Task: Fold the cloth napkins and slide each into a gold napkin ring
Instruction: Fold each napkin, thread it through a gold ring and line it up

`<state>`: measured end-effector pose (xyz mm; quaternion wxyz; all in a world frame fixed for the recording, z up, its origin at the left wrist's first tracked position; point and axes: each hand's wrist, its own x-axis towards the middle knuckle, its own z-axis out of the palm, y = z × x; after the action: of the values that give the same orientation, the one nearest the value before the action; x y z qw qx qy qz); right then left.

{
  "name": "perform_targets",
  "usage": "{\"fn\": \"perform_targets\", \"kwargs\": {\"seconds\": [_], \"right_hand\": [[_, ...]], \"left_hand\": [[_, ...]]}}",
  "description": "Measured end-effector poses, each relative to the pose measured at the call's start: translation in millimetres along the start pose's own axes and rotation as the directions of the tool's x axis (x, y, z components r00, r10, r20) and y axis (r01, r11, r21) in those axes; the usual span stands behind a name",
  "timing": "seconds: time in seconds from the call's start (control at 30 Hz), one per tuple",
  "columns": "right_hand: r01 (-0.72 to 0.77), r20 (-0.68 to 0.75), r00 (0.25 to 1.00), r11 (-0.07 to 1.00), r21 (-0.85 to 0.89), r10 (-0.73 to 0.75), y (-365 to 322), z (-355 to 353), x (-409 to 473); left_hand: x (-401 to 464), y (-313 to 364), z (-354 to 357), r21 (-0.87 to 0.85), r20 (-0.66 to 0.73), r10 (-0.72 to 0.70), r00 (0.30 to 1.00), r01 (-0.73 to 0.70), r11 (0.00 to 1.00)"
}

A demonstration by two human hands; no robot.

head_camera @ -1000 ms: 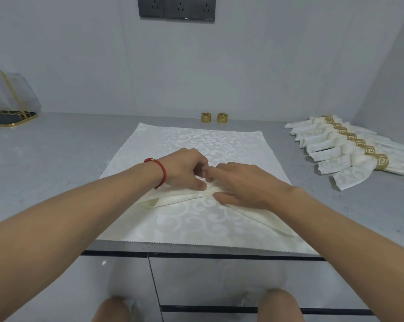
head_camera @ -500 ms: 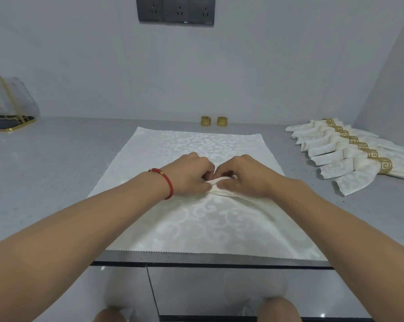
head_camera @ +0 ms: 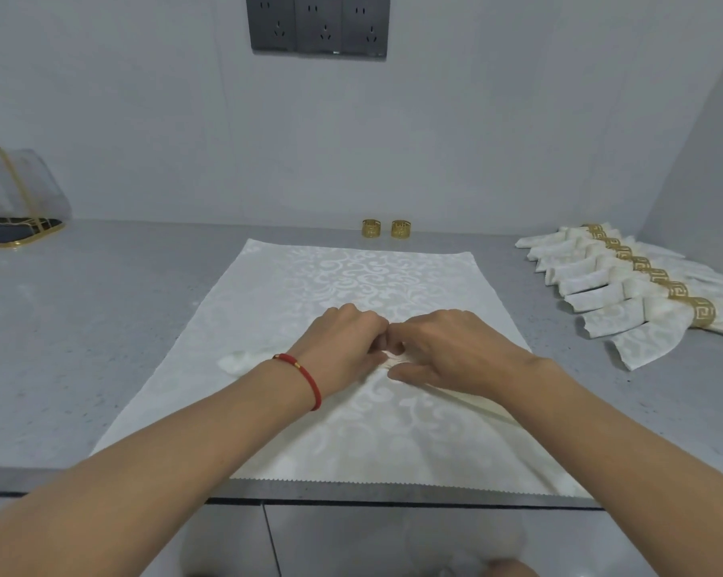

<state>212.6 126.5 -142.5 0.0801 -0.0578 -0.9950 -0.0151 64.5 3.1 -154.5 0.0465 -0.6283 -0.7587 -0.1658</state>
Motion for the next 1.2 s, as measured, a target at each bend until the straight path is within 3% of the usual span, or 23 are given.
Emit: {"fn": "perform_targets", "kwargs": {"seconds": [0.27,0.4,0.67,0.93,1.13,1.2], "right_hand": [[-0.103,0.047,0.994,0.987,0.124,0.098,7.3,-3.8,18.0],[-0.153,0.105,0.986,0.964,0.216,0.133,12.4,-9.9,28.5],[-0.195,0.071,0.981,0.904,0.380,0.181,24.2,-3.6,28.1],[-0.229,0.079,0.972,0.810,0.540,0.222,29.3,1.7,18.1],[-0.232,0.121,0.972,0.716,0.659,0.203,31.5,-2.6,13.5],[-0.226,0.125,0.972,0.631,0.742,0.202,35.3,-3.7,13.8]], "left_hand": [[10.4,0.2,-13.7,0.019,0.170,-0.027,0.985,0.024,1.000],[15.7,5.9,-16.3,0.046,0.166,-0.040,0.985,0.033,0.998],[23.3,11.3,-20.8,0.085,0.268,-0.017,0.963,-0.006,0.996],[24.4,15.3,-19.6,0.148,0.239,0.014,0.971,-0.051,0.988],[21.6,15.0,-14.0,0.172,0.136,0.069,0.988,-0.092,0.981],[23.3,10.0,-17.9,0.178,0.105,0.080,0.991,-0.098,0.979]]}}
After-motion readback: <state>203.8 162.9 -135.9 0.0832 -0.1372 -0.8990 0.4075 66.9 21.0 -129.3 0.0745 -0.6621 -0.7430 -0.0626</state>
